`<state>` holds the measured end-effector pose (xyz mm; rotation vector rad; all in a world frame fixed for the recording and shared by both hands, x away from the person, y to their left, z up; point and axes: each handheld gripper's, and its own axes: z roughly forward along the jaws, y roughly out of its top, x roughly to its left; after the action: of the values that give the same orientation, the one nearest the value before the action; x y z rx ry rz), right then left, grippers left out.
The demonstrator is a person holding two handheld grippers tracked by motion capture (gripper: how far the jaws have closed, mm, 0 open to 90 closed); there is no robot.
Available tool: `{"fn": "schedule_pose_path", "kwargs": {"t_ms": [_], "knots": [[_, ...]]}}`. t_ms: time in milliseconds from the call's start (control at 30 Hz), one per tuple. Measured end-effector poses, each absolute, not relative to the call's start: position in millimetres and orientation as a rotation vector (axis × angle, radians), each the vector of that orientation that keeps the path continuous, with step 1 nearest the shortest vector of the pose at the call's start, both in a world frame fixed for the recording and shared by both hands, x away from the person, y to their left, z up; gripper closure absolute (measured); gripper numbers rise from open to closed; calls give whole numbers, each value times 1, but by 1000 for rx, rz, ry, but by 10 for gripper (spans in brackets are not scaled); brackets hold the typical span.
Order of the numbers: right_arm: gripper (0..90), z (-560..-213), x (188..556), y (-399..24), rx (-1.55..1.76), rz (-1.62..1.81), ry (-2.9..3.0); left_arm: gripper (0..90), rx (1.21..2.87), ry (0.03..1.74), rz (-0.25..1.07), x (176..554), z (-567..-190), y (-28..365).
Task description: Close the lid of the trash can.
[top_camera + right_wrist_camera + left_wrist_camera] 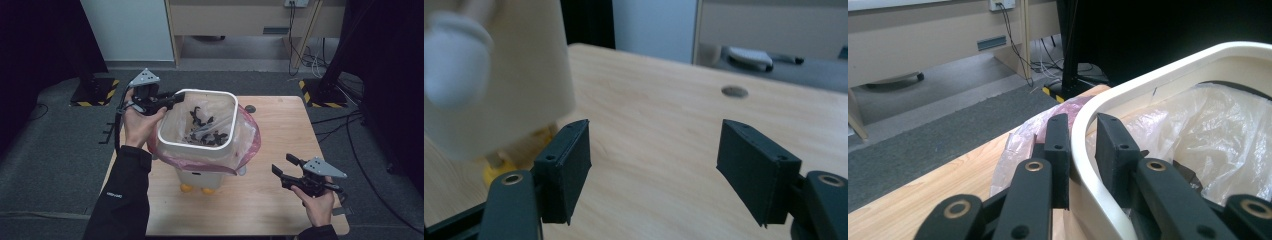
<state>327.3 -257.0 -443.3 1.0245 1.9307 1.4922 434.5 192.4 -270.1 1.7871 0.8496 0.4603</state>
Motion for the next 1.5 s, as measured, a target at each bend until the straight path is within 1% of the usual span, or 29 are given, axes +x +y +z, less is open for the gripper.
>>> {"fn": "schedule_pose_path", "kwargs": {"t_ms": [33,67,100,200,267,467,567,633,700,867,1133,1300,1500], "knots": [[292,-438,327,-256,1018,1506,1920,704,1755,845,461,434,-272,194],[293,-433,327,-254,1013,1525,1905,622,1720,848,456,434,-273,196],[297,-426,326,-252,1002,1540,1891,559,1702,847,450,434,-274,198],[309,-412,325,-250,975,1579,1851,515,1664,851,447,432,-278,205],[317,-403,325,-248,959,1607,1823,503,1625,852,413,430,-281,208],[336,-380,324,-242,909,1671,1766,544,1602,876,392,429,-288,207],[344,-369,322,-237,884,1700,1755,621,1573,876,382,429,-291,206],[347,-362,322,-232,862,1715,1757,690,1570,873,381,428,-291,206],[348,-355,321,-227,834,1726,1762,710,1581,877,408,426,-290,204],[352,-339,319,-210,762,1753,1771,726,1613,883,450,423,-285,201],[366,-313,316,-188,661,1800,1791,725,1682,882,465,423,-267,197],[394,-303,315,-177,607,1852,1801,724,1710,872,469,423,-263,192],[394,-294,316,-158,557,1877,1836,724,1721,871,472,424,-262,191]]}}
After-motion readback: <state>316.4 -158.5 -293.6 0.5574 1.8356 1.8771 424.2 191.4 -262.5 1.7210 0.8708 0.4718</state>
